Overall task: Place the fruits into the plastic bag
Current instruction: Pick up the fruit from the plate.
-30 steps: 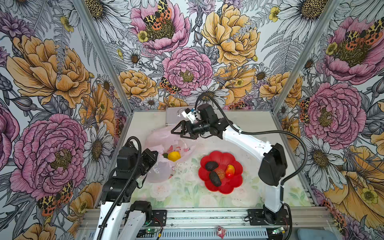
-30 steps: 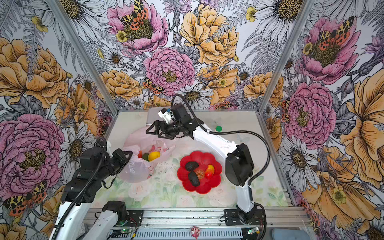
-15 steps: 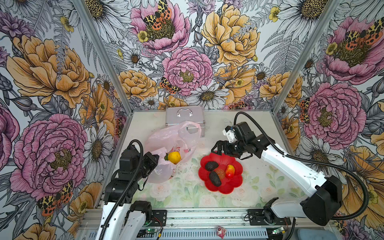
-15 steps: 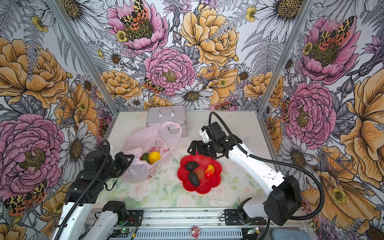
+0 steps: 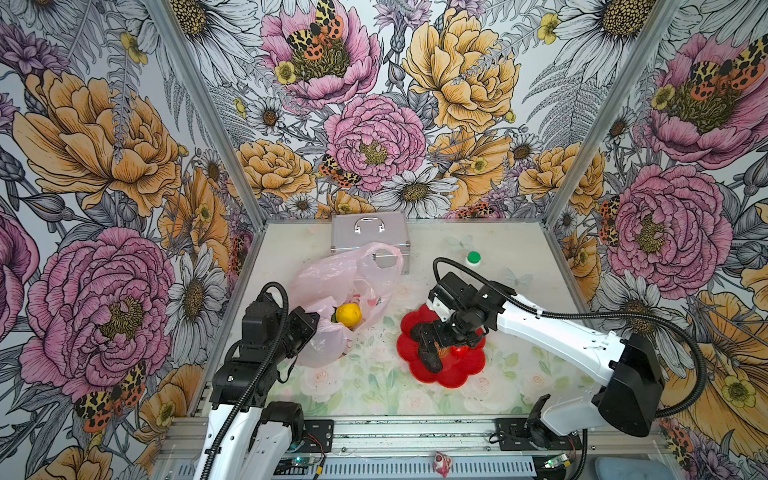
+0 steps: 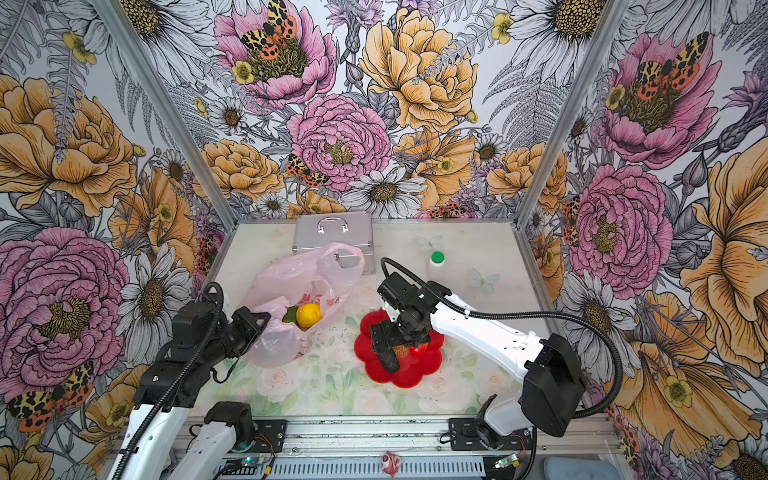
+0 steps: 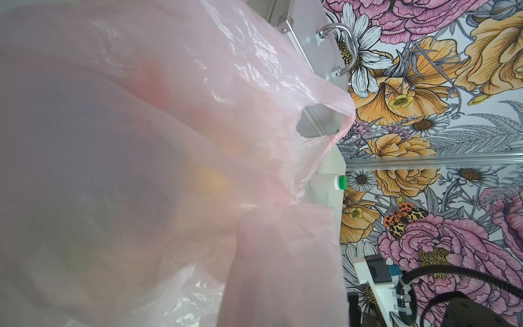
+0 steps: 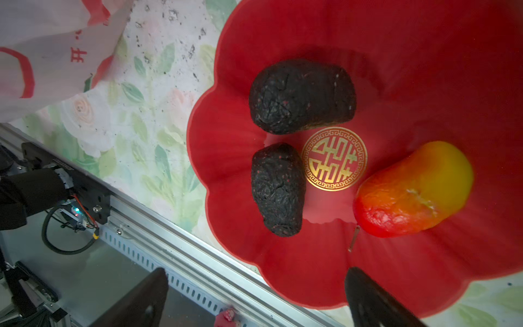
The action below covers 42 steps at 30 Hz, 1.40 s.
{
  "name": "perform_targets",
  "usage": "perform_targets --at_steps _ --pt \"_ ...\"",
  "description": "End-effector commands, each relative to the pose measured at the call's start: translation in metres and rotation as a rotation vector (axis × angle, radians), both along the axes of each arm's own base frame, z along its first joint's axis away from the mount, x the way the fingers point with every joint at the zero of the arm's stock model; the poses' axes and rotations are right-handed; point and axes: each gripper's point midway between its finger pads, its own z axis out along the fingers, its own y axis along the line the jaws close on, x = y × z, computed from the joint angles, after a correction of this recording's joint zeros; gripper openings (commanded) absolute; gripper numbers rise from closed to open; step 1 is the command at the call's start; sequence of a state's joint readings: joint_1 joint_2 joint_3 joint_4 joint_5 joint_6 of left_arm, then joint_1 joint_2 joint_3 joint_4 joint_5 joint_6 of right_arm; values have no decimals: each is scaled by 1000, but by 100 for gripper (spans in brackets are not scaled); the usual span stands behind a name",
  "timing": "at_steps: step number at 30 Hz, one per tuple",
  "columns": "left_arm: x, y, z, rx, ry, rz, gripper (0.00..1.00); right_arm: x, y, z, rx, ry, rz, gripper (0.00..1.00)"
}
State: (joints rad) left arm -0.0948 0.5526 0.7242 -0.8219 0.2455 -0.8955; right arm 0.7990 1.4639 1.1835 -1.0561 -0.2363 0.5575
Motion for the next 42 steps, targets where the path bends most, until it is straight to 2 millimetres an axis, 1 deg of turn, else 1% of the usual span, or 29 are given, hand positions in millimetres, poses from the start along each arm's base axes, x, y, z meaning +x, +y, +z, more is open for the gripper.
perform_targets --at_steps 1,4,10,16,24,31,36,42 --pt "3 -1 5 -22 -20 0 0 7 10 7 -16 -50 40 99" --pt "3 -2 7 -25 -27 -3 0 6 14 -3 -39 -32 68 100" --pt "1 -3 6 -28 -30 -5 0 3 14 -20 -76 8 86 98" --pt "0 -2 1 -33 -21 0 0 5 16 -24 -86 17 90 95" --pt "-1 -3 2 -40 -23 -4 0 5 14 -31 -109 18 103 91" --pt "2 -5 11 -35 -36 -16 0 9 12 -36 -125 13 102 88" --pt "1 -4 11 -35 -36 -15 0 8 13 -45 -138 34 111 85" --pt "1 -4 12 -37 -37 -12 0 8 14 -61 -150 56 118 82"
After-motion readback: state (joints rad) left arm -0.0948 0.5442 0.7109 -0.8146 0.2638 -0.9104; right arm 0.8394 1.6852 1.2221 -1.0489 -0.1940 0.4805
